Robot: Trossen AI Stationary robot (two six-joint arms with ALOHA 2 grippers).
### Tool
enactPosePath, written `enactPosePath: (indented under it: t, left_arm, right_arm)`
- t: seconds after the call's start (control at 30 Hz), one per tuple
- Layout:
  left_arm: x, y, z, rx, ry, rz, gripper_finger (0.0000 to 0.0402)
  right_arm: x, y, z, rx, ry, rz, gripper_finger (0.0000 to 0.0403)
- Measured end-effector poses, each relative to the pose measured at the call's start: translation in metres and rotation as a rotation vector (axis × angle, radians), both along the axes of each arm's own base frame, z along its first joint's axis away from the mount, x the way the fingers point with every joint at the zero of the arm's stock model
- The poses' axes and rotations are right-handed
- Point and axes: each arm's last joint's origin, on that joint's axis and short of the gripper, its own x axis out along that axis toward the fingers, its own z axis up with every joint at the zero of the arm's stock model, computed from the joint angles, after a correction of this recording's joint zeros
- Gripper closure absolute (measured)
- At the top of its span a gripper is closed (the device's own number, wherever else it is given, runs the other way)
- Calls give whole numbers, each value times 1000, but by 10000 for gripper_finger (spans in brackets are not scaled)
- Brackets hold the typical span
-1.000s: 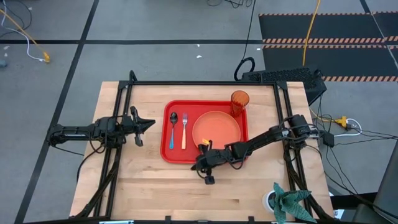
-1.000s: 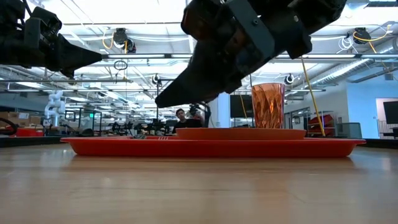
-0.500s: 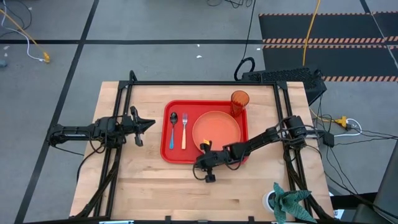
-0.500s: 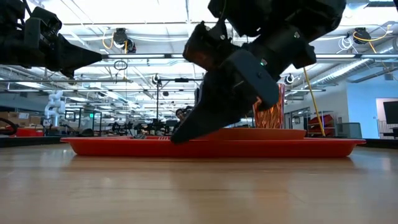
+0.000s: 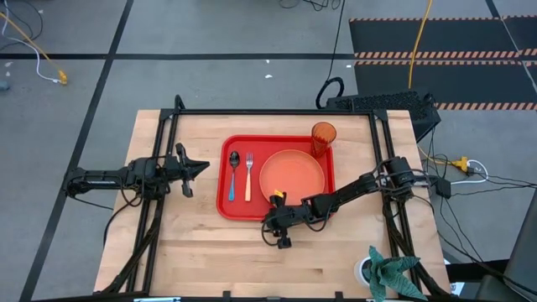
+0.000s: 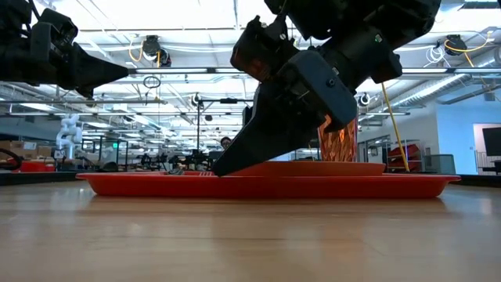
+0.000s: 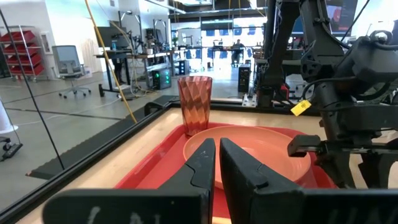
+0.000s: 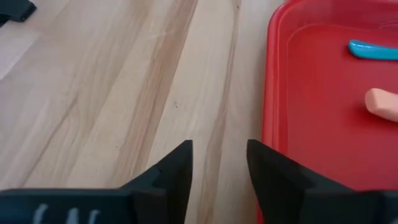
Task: Pick and place plate/cup/fork/spoon on tray
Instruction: Adjust the blue spoon, orange plate, and the red tray
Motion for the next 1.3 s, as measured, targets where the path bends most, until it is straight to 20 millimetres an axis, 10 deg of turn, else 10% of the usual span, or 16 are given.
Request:
enactPosePath:
  t: [1.3]
  left_arm:
    - [0,0,0,0,0,0,373]
  right_arm:
    - [0,0,0,26,7,-22,243]
